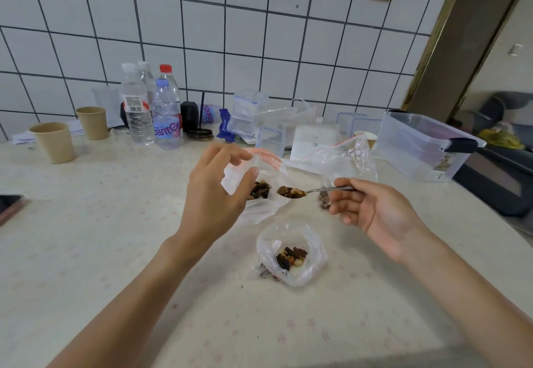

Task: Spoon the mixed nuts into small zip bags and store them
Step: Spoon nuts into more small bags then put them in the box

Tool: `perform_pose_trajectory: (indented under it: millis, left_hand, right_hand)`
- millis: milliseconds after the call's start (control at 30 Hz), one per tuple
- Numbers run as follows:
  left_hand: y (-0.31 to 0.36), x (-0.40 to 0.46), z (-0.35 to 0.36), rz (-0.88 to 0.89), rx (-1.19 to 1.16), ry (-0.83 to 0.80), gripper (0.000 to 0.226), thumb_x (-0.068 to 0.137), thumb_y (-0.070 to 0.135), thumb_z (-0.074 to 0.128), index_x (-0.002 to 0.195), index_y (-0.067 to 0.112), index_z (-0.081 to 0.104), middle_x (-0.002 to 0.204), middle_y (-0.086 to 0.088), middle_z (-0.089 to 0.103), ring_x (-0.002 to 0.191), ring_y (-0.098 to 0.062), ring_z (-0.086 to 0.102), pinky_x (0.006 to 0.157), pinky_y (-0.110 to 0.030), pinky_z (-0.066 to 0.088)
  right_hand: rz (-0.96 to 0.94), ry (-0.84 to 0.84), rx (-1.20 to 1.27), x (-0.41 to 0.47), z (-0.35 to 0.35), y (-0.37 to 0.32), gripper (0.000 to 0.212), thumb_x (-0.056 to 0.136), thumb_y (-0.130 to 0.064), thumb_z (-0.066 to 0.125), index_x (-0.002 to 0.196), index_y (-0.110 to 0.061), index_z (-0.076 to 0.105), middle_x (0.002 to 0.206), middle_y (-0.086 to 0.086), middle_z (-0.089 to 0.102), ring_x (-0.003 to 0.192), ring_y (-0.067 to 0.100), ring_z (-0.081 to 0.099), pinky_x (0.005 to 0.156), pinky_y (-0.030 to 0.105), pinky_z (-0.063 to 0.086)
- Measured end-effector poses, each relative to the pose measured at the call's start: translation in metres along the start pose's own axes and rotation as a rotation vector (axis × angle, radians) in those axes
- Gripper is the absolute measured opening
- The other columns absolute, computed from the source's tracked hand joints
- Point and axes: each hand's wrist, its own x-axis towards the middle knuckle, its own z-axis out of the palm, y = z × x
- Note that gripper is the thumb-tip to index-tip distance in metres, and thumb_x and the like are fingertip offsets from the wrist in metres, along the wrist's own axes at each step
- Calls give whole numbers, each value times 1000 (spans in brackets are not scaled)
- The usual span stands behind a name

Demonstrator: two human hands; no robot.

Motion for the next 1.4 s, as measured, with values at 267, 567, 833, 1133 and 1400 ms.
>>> perform_pose_trajectory:
  millis: [267, 567, 833, 1133, 1400]
  left_hand:
    - [12, -19, 6, -12, 190, -550, 50, 94, 78, 36, 82, 38, 64, 62, 16, 59, 70, 5, 59, 55, -21, 36]
    - [17, -25, 18, -304, -209, -799, 23, 101, 40, 63, 93, 23, 75, 65, 20, 65, 47, -2, 52, 47, -15, 43]
    - [19, -12, 20, -456, -114, -848, 20, 100, 38, 65, 91, 25, 76, 60, 1, 66, 46, -10, 59, 44, -17, 41]
    - [5, -20, 14, -184, 187, -691, 29, 94, 64, 52, 90, 42, 71, 68, 19, 65, 70, 3, 62, 58, -23, 45]
    - [4, 4, -1, -33, 161, -265, 33, 91, 65, 56, 91, 35, 71, 77, 20, 64, 64, -4, 61, 56, -23, 48]
  right_hand:
    - [51, -10, 40, -40, -24, 17, 27, 104, -16, 44, 103, 0, 65, 81, 20, 69, 61, 30, 68, 43, 27, 46]
    - [-92, 36, -232, -53, -23, 40, 28, 109, -14, 44, 105, 2, 66, 85, 25, 71, 68, 36, 71, 47, 32, 46]
    - [-830, -248, -1506, -84, -22, 26, 35, 108, -35, 38, 117, -19, 68, 100, -6, 70, 84, 17, 66, 71, 37, 56]
    - [-500, -92, -684, -63, -21, 29, 25, 108, -19, 46, 102, -16, 70, 83, 5, 70, 70, 17, 66, 60, 24, 46]
    - [-257, 90, -60, -34, -4, 28, 26, 108, -13, 45, 100, 0, 66, 76, 19, 68, 65, 33, 65, 45, 32, 42]
